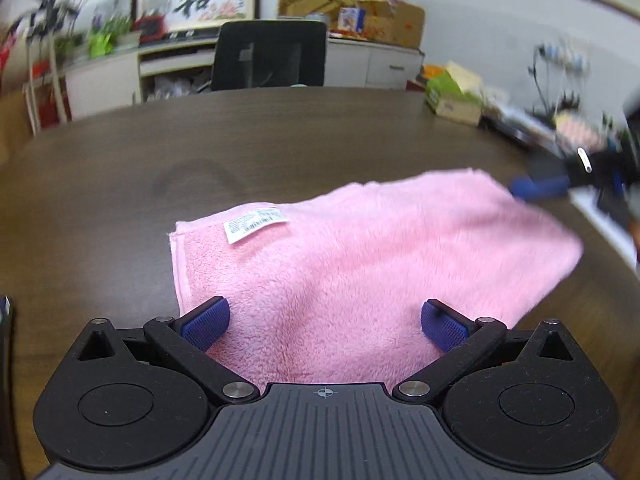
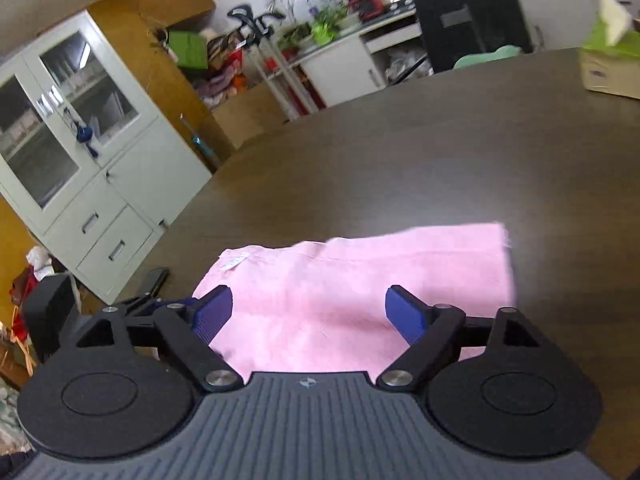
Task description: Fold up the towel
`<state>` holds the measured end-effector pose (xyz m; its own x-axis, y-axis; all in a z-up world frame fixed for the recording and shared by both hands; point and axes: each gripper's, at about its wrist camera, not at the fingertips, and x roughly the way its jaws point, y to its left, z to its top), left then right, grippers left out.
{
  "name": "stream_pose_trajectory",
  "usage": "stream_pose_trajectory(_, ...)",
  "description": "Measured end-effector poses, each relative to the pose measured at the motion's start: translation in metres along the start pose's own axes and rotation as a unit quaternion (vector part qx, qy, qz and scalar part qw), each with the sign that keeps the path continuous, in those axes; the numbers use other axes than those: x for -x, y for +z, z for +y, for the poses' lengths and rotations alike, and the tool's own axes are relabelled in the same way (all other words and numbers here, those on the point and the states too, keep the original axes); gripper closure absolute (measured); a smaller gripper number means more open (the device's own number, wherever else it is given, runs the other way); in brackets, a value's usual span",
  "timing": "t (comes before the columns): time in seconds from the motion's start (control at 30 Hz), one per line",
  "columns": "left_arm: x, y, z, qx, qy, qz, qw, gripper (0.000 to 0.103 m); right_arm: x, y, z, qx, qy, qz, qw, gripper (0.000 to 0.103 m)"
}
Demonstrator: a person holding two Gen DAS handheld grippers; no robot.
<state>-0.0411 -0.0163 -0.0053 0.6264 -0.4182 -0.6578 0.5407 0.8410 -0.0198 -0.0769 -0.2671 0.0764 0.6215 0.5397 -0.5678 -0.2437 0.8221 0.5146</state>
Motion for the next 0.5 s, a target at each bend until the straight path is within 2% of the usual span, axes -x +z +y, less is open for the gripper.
stream_pose_trajectory(0.1,0.003,-0.001,0.004,-0.004,-0.013,-0.002,0.9999,0.0,-0.037,-0.003,0.037,0.075,-0.102,0.023,0.992,0.016)
stream_pose_trajectory(0.17,0.002,0.0,0.004,-0.005,-0.02,-0.002,0.9998,0.0,-0.064,-0.009,0.054,0.136,-0.179,0.037,0.974,0.015)
stream_pose_trajectory(0.2,0.003,-0.001,0.004,-0.012,-0.023,-0.001,0.9997,0.0,-0.073,-0.012,0.058,0.154,-0.194,0.047,0.968,0.012)
stream_pose_trajectory(0.23,0.003,-0.002,0.003,-0.019,-0.024,0.001,0.9995,0.0,-0.084,-0.015,0.062,0.177,-0.207,0.056,0.961,0.004)
stream_pose_trajectory(0.3,0.004,-0.002,0.002,-0.024,-0.027,0.002,0.9993,0.0,-0.086,-0.014,0.062,0.189,-0.218,0.056,0.956,0.001)
stream_pose_trajectory(0.4,0.003,-0.001,0.002,-0.025,-0.029,0.008,0.9992,0.0,-0.071,-0.007,0.055,0.138,-0.184,0.047,0.972,0.002)
stream_pose_trajectory(0.5,0.004,0.0,0.002,-0.03,-0.029,0.013,0.999,0.0,-0.055,-0.007,0.055,0.11,-0.143,0.03,0.983,0.002)
